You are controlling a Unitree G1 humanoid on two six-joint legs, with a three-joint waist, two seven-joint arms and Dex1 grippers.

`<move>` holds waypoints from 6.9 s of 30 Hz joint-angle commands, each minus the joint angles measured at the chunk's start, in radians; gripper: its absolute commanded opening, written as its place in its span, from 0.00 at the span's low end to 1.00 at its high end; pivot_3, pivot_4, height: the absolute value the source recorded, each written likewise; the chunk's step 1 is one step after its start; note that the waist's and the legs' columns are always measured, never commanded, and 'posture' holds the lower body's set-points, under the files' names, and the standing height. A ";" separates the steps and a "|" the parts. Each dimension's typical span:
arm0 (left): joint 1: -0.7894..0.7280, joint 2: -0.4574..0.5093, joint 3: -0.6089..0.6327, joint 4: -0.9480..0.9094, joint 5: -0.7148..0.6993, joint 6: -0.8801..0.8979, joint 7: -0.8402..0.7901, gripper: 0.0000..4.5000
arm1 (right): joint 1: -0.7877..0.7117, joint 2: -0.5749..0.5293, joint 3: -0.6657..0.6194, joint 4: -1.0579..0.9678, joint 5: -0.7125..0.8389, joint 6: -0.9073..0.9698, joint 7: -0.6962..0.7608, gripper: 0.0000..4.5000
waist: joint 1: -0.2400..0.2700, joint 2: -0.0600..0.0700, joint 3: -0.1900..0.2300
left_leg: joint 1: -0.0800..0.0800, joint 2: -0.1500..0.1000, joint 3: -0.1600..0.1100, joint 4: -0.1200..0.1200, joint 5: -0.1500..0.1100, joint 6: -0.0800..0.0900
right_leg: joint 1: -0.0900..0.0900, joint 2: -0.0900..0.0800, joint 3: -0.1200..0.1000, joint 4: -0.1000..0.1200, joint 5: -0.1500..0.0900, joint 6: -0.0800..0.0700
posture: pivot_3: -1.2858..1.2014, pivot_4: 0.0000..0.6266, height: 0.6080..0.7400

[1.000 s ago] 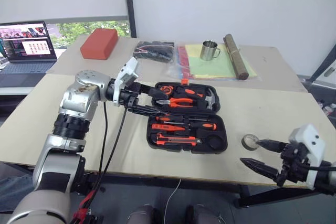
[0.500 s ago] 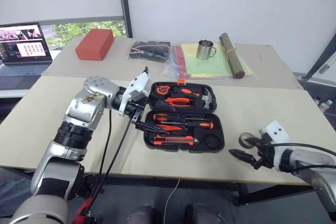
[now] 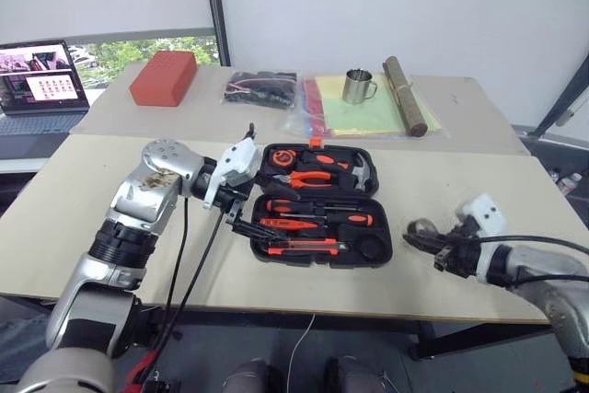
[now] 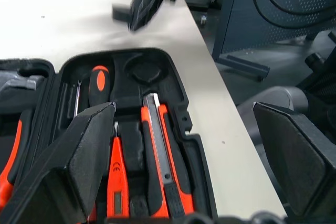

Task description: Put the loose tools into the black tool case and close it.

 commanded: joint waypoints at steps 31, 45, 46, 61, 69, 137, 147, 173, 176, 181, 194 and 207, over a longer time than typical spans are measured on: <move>0.121 0.170 0.111 0.330 0.154 -0.149 0.248 0.27 | -0.221 -0.085 0.086 0.383 -0.167 -0.135 0.024 0.00 | -0.004 0.000 0.000 | -0.002 -0.001 0.002 -0.001 0.000 0.000 | -0.003 0.000 -0.001 0.000 0.000 0.000 | 0.52 0.24 0.97; 0.115 0.052 0.016 0.183 0.137 -0.027 0.137 0.01 | -0.367 -0.010 0.364 0.437 -0.318 -0.265 0.261 0.00 | -0.017 0.000 0.000 | -0.004 -0.001 0.003 -0.003 0.000 0.000 | -0.004 0.003 -0.003 0.001 0.000 0.001 | 0.52 0.24 0.97; 0.128 0.062 0.008 0.152 0.136 -0.016 0.118 0.01 | -0.350 -0.021 0.364 0.406 -0.307 -0.257 0.286 0.00 | -0.017 0.000 0.000 | -0.004 -0.001 0.003 -0.003 0.000 0.000 | -0.005 0.003 -0.004 0.000 0.000 0.001 | 0.52 0.24 0.97; 0.395 0.202 0.026 -0.136 0.134 0.038 0.094 0.01 | 0.017 -0.064 0.232 0.042 -0.259 -0.171 0.252 0.00 | -0.020 0.000 0.000 | 0.002 -0.002 0.003 -0.010 0.000 -0.001 | -0.002 -0.002 -0.001 -0.002 -0.002 0.001 | 0.52 0.24 0.97; 0.279 0.205 0.176 0.100 0.070 0.292 0.251 0.24 | 0.027 -0.089 -0.028 0.085 -0.151 -0.002 0.166 0.25 | -0.011 0.000 0.001 | 0.002 -0.002 0.002 -0.009 -0.001 -0.006 | -0.002 -0.005 -0.001 0.000 -0.002 0.000 | 0.52 0.24 0.97; 0.402 0.039 0.423 -0.155 -0.115 0.199 0.602 0.32 | 0.065 0.183 -0.014 -0.041 -0.340 -0.478 -0.177 0.31 | -0.028 0.000 -0.001 | 0.025 -0.002 0.007 -0.029 0.005 -0.017 | 0.011 0.000 0.006 -0.002 -0.004 -0.001 | 0.52 0.24 0.97; 0.242 0.207 0.324 0.205 -0.025 0.140 0.515 0.42 | 0.382 -0.064 -0.041 -0.190 -0.118 -0.327 0.177 0.27 | 0.021 0.001 0.000 | 0.028 -0.002 0.002 -0.030 0.002 -0.021 | 0.013 -0.005 0.002 -0.004 -0.009 0.002 | 0.52 0.24 0.97; -0.257 -0.249 0.049 0.950 0.329 -0.474 0.068 0.02 | -0.007 -0.007 0.147 0.125 -0.394 -0.335 0.039 0.00 | 0.006 -0.009 0.001 | -0.006 -0.002 0.002 -0.008 0.009 -0.007 | -0.005 -0.002 -0.005 -0.001 0.001 -0.002 | 0.52 0.24 0.97; -0.269 -0.225 0.111 0.879 0.268 -0.376 0.065 0.02 | 0.065 -0.015 0.075 0.047 -0.341 -0.302 0.062 0.00 | 0.003 -0.010 0.001 | -0.006 -0.001 0.000 -0.008 0.009 -0.007 | -0.005 -0.003 -0.005 -0.001 0.001 -0.003 | 0.52 0.24 0.97; -0.223 -0.195 0.167 0.576 0.124 -0.029 0.022 0.02 | 0.144 0.012 -0.071 -0.115 -0.166 -0.167 0.052 0.00 | -0.001 -0.010 0.001 | -0.005 0.000 -0.001 -0.010 0.009 -0.007 | -0.005 0.002 -0.005 0.001 0.001 -0.004 | 0.52 0.24 0.97; -0.068 -0.339 -0.108 0.395 0.323 -0.241 0.243 0.02 | 0.086 0.054 0.067 -0.142 -0.155 -0.057 -0.078 0.00 | 0.013 -0.009 0.001 | 0.001 -0.001 -0.002 -0.009 0.009 -0.006 | 0.001 -0.002 -0.001 0.000 0.001 -0.004 | 0.52 0.24 0.97; -0.091 -0.334 -0.107 0.430 0.293 -0.271 0.213 0.02 | 0.243 0.060 -0.026 -0.197 -0.144 -0.070 -0.098 0.00 | 0.014 -0.008 0.000 | 0.002 -0.001 -0.002 -0.009 0.009 -0.006 | 0.002 -0.002 -0.001 0.000 0.001 -0.004 | 0.52 0.24 0.97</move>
